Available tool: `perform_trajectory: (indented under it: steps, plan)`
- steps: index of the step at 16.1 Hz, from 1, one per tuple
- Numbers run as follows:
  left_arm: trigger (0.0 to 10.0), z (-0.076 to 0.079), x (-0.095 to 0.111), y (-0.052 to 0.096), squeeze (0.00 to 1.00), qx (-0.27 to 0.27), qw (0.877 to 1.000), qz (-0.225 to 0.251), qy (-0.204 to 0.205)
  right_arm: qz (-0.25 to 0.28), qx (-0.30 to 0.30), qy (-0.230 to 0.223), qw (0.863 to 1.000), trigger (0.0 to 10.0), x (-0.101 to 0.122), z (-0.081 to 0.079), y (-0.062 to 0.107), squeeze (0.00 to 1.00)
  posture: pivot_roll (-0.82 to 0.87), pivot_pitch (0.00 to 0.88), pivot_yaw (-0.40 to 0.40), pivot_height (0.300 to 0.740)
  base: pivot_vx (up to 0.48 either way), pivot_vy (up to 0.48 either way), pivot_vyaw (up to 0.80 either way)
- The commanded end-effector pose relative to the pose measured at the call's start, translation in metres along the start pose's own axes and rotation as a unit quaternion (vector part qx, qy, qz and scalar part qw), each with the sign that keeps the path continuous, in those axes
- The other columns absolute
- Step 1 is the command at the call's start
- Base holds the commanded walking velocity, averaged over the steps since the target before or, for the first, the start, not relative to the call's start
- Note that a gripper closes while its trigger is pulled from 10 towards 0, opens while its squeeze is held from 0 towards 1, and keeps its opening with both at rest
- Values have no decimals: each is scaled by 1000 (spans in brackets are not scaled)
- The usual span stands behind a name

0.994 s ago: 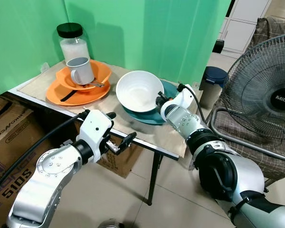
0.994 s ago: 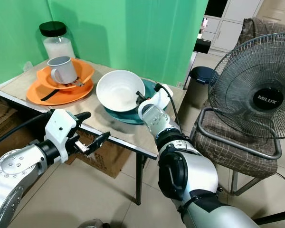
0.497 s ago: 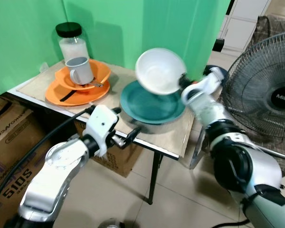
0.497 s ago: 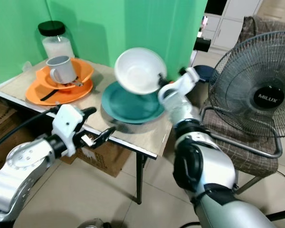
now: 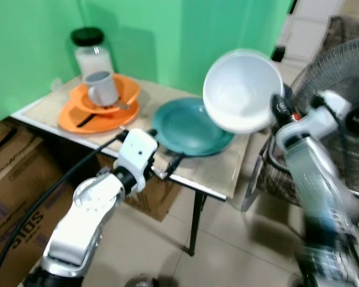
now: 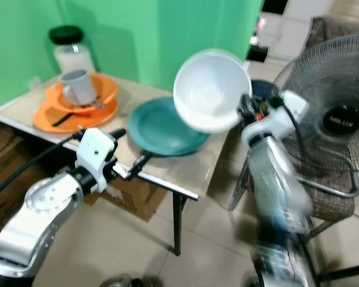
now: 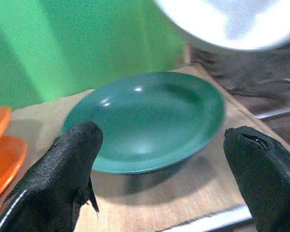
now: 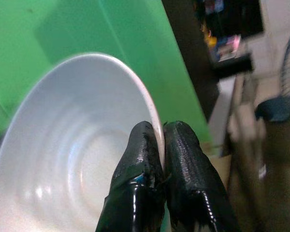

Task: Setting the table

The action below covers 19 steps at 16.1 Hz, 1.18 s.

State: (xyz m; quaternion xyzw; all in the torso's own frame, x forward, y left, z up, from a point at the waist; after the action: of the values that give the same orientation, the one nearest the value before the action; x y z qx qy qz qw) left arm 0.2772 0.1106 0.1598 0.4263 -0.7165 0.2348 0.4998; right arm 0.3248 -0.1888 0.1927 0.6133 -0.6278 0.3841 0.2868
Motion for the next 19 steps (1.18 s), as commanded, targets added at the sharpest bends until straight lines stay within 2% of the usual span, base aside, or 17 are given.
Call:
perform_trajectory:
  steps: [1, 2, 3, 4, 5, 6, 8, 9, 10, 12, 14, 15, 16, 17, 19]
  plan:
    - [10000, -2, 5, -1, 1000, 22, 1000, 6, -9, 44, 37, 37, 998, 10000, 22, -21, 8, 0, 20, 0, 21, 740, 0, 0, -413]
    - [10000, -5, 8, -4, 949, 50, 999, 9, -15, 71, 29, 65, 995, 10000, 27, -21, 24, 0, 6, 0, 34, 740, 0, 0, -769]
    - [10000, -5, 10, -6, 808, 71, 997, 11, -10, 93, -14, 94, 991, 10000, 26, -9, 48, 0, -4, 0, 37, 740, 0, 0, -769]
    - [10000, -5, 10, -6, 808, 71, 997, 11, -10, 93, -14, 94, 991, 10000, 26, -9, 48, 0, -4, 0, 37, 740, 0, 0, -769]
    - [10000, -4, 9, -7, 808, 74, 997, 8, -2, 95, -28, 107, 989, 10000, 24, -5, 58, 0, -4, 0, 37, 740, 0, 0, -769]
    - [10000, -2, 6, -4, 678, 81, 997, 0, 0, 76, -54, 152, 984, 10000, 21, -4, 77, 0, -10, 0, 31, 740, 0, 0, -775]
    - [10000, -4, 2, -4, 643, 109, 994, -6, 8, 60, -61, 176, 981, 10000, 18, -6, 83, 0, -21, 0, 34, 740, 0, 0, -775]
    - [10000, -8, 5, -6, 659, 147, 989, 8, 16, 60, -60, 185, 979, 10000, 19, -8, 82, 0, -18, 0, 34, 740, 0, 0, -775]
    - [10000, -8, 5, -6, 659, 147, 989, 8, 16, 60, -60, 185, 979, 10000, 19, -8, 82, 0, -18, 0, 34, 740, 0, 0, -775]
    - [10000, -15, 13, -6, 686, 208, 976, 43, 41, 51, -66, 200, 976, 10000, 14, -5, 84, 0, 0, 0, 15, 740, 0, 0, -775]
    - [10000, -20, 10, -4, 686, 229, 972, 27, 33, 31, -71, 172, 982, 10000, 5, -5, 83, 0, 5, 0, 12, 740, 0, 0, -775]
    - [10000, -20, 8, -5, 675, 220, 975, 16, 33, 29, -70, 175, 982, 10000, 4, -6, 82, 0, 4, 0, 15, 740, 0, 0, -775]
    - [10000, -18, 6, -6, 467, 195, 980, 9, 37, 30, -68, 179, 981, 10000, 4, -7, 82, 0, 4, 0, 17, 740, 0, 0, -775]
    - [10000, -18, 6, -5, 0, 171, 985, 10, 22, 30, -64, 190, 979, 10000, 3, -10, 81, 0, 7, 0, 12, 740, 0, 0, -769]
    - [10000, -26, 4, -1, 0, 174, 985, 12, -2, 31, -80, 183, 979, 10000, 1, -7, 82, 0, 16, 0, 4, 740, 0, 0, -769]
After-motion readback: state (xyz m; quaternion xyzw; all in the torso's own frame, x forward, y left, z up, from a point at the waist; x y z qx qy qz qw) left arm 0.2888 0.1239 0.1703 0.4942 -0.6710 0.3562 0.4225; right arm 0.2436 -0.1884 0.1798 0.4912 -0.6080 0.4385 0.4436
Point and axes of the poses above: a point about 5 cm out from each wrist's last joint towards the gripper, its own y axis pointing back from the gripper into the wrist, its own x axis along the axis of the wrist's last joint, z = x × y, the point moved 2 cm from there along -y, pointing out of the wrist towards the gripper, and after that the axes turned 10 degrees about -y, right-handed, at the moved point
